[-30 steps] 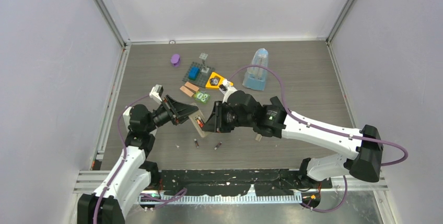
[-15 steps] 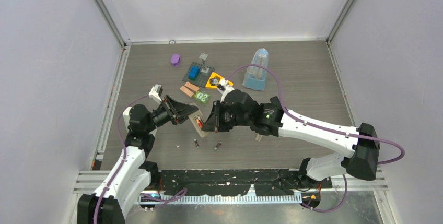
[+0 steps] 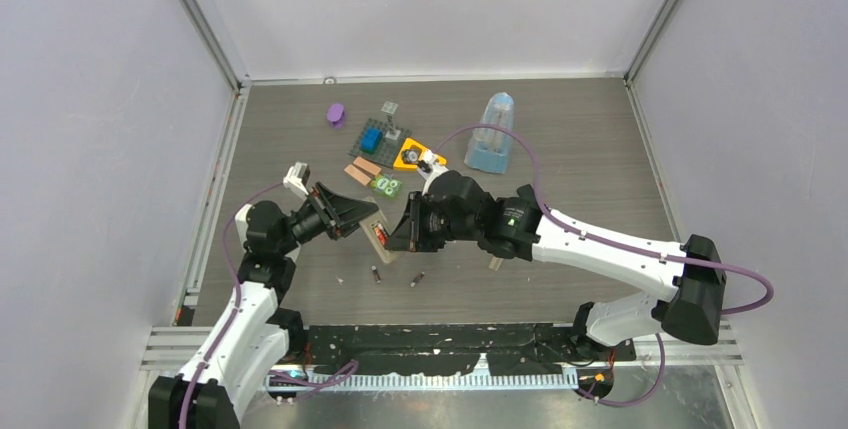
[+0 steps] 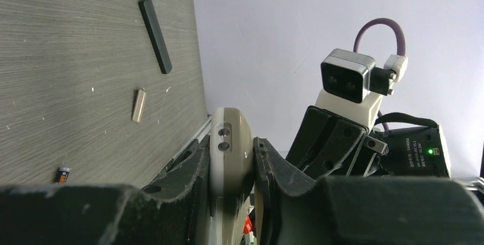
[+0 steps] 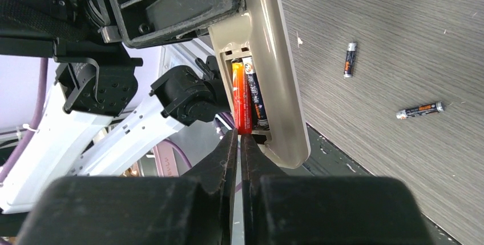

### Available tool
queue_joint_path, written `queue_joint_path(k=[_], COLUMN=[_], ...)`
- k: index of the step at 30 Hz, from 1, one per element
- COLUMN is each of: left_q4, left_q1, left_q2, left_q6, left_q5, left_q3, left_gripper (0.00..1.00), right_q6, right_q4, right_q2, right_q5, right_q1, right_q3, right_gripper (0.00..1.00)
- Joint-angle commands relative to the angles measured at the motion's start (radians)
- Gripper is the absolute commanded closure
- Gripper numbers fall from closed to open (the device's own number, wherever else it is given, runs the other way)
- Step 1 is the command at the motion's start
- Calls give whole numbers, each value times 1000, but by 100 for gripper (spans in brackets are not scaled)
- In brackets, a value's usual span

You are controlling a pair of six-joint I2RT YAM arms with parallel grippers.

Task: Load the batteries into the remote control
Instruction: Load the battery into the remote control.

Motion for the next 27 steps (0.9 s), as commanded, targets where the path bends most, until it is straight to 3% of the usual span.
queue_joint_path(k=[1, 13, 27], left_q4=[54, 47, 44], left_q1=[-6, -6, -6], left_q2=[-48, -124, -134], left_q6=[-80, -171, -169], left_q5=[-1, -46, -47], left_q3=[18, -20, -20], left_gripper=[100, 100, 100], right_q6=[68, 169, 198], right_q4=[101, 141, 85], right_q2=[9, 10, 57], right_q5=[38, 83, 114], right_q1=[0, 0, 0], right_q3=[-23, -66, -37], right_gripper=[89, 90, 93])
